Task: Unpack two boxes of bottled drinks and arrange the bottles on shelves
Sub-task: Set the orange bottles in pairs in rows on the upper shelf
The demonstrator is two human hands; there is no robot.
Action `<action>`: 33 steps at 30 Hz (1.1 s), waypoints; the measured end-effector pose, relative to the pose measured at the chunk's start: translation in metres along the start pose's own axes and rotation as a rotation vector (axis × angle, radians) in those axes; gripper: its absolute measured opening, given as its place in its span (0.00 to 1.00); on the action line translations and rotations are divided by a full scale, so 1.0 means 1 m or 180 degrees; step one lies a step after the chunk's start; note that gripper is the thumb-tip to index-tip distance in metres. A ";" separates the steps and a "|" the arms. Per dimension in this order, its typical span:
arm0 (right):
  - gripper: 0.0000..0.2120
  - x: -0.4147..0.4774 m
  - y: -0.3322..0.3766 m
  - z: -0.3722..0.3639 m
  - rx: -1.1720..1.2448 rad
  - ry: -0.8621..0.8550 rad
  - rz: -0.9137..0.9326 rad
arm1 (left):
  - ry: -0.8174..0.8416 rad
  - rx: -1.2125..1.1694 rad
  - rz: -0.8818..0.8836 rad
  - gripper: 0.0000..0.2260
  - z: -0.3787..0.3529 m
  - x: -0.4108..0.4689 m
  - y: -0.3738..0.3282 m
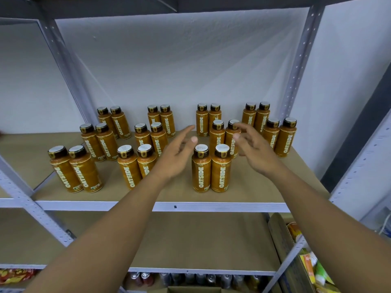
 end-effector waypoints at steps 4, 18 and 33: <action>0.18 0.029 0.019 0.028 -0.0259 -0.0238 0.0136 | -0.0132 0.0120 -0.0141 0.21 0.012 0.033 -0.020; 0.31 0.110 -0.021 0.027 -0.1182 0.0483 -0.0359 | 0.0760 0.0921 0.0032 0.30 -0.043 0.133 -0.013; 0.33 0.112 -0.067 0.006 -0.0854 0.0500 -0.0403 | 0.0955 0.0963 0.0014 0.29 -0.076 0.145 0.015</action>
Point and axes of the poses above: each hand's wrist, its own x-axis towards the middle knuckle, its own z-axis out of the back of the hand, y = z × x, the point moved 10 cm from there along x, towards the middle knuckle, and after that the axes turned 1 degree about y, right-handed, at the moved point
